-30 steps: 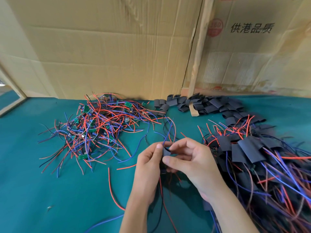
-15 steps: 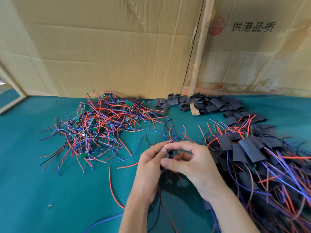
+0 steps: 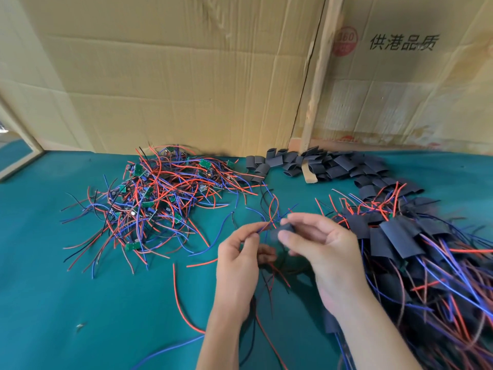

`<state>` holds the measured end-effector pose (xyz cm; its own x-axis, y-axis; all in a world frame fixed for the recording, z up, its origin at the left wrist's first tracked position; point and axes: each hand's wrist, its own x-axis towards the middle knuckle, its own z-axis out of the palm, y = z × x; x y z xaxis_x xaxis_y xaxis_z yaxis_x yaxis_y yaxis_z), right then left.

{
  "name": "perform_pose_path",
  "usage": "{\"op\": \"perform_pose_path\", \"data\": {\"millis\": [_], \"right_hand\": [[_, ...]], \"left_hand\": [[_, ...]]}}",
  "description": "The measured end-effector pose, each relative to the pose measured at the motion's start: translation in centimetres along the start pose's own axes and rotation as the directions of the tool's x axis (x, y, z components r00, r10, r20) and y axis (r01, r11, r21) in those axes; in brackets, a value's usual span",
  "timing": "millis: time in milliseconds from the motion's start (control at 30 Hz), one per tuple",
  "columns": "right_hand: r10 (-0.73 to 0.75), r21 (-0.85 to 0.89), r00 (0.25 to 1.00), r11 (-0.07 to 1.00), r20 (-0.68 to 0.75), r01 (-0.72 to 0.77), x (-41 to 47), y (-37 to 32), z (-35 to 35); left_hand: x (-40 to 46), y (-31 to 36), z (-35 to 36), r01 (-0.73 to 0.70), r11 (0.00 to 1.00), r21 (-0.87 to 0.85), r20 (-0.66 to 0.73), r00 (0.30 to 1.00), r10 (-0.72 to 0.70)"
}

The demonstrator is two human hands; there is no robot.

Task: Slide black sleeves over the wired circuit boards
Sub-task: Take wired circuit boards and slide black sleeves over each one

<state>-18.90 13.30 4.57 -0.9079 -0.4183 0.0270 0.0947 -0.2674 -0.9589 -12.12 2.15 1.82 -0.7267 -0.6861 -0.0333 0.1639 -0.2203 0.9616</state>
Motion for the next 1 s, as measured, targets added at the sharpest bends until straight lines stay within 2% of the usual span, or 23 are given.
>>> {"op": "perform_pose_path", "data": {"millis": [167, 300, 500, 733, 1000], "right_hand": [[-0.066, 0.158, 0.982, 0.983, -0.179, 0.095, 1.4, -0.8, -0.9], [-0.049, 0.255, 0.966, 0.96, -0.252, 0.115, 1.7, -0.9, -0.7], [-0.009, 0.391, 0.979, 0.916, -0.205, 0.091, 1.7, -1.3, -0.5], [0.019, 0.395, 0.989, 0.918, -0.144, 0.04, 1.5, -1.2, -0.2], [0.003, 0.391, 0.994, 0.92, -0.113, 0.041, 1.6, -1.5, -0.5]], "left_hand": [[0.1, 0.3, -0.7, -0.026, 0.997, -0.071, -0.038, 0.999, 0.024], [0.2, 0.8, -1.6, -0.045, 0.996, -0.08, -0.07, 0.997, 0.039], [-0.1, 1.0, -1.4, -0.067, 0.997, -0.029, -0.035, 0.997, 0.066], [-0.3, 1.0, -1.0, -0.09, 0.995, 0.042, 0.021, 0.996, 0.089], [-0.3, 0.6, -1.0, -0.132, 0.978, 0.163, 0.017, 0.991, 0.131]]}}
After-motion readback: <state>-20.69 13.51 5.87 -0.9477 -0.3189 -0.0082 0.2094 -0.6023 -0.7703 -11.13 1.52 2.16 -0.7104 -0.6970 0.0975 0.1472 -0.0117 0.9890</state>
